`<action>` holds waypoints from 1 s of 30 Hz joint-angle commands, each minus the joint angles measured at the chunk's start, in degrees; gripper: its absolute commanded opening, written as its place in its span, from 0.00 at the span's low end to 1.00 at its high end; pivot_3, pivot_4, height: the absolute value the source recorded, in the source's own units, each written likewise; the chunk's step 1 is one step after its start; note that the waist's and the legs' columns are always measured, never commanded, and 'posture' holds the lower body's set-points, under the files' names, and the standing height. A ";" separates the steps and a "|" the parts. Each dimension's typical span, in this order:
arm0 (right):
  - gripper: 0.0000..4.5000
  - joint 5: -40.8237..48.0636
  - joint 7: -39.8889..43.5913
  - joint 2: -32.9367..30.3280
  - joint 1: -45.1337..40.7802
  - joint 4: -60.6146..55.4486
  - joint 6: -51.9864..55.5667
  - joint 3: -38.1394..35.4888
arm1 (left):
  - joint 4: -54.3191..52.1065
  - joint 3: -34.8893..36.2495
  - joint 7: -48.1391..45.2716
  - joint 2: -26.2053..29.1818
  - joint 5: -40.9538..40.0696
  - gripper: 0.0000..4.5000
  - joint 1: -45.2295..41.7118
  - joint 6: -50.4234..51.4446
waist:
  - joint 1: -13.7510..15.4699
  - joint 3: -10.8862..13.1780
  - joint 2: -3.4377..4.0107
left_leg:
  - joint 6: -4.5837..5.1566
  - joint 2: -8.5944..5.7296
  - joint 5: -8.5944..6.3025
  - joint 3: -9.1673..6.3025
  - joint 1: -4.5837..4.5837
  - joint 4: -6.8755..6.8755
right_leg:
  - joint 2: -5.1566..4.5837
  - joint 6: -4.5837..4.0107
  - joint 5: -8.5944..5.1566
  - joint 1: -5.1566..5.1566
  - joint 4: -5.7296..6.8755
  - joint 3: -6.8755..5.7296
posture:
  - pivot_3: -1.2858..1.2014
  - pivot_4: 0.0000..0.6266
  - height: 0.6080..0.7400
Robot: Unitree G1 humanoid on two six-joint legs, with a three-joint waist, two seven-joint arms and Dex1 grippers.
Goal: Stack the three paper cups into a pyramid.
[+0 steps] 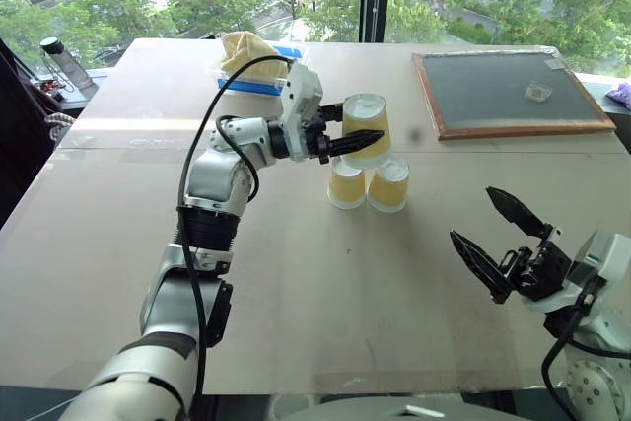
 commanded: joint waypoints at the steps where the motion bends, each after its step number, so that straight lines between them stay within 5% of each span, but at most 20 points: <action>1: 1.00 0.04 -0.23 0.08 0.46 -1.97 -1.63 0.25 | -0.21 -0.39 -1.23 0.04 1.46 0.63 -0.53 -2.36 | -0.04 0.00 0.00 | 0.00 0.00 0.00 0.00 0.00 -0.01 | 0.00 0.00 0.00 -0.01 0.00 0.00 | 0.52 0.24 1.00; 29: 1.00 -0.23 -0.28 -0.78 1.59 -2.28 -2.07 2.12 | 7.84 -0.63 -4.20 -3.06 4.06 0.63 -2.92 -8.07 | -0.04 0.00 0.00 | 0.00 0.00 0.00 -0.02 0.00 0.00 | 0.01 0.00 0.00 -0.01 0.03 -0.01 | 0.52 0.24 1.00; 30: 1.00 -0.28 -0.30 -0.79 1.58 -2.26 -2.09 2.16 | 7.69 -0.63 -4.25 -3.06 4.08 0.69 -2.83 -7.96 | -0.03 0.00 0.00 | 0.00 0.00 0.00 -0.02 0.00 0.00 | 0.01 0.00 0.00 -0.01 0.03 -0.01 | 0.52 0.24 1.00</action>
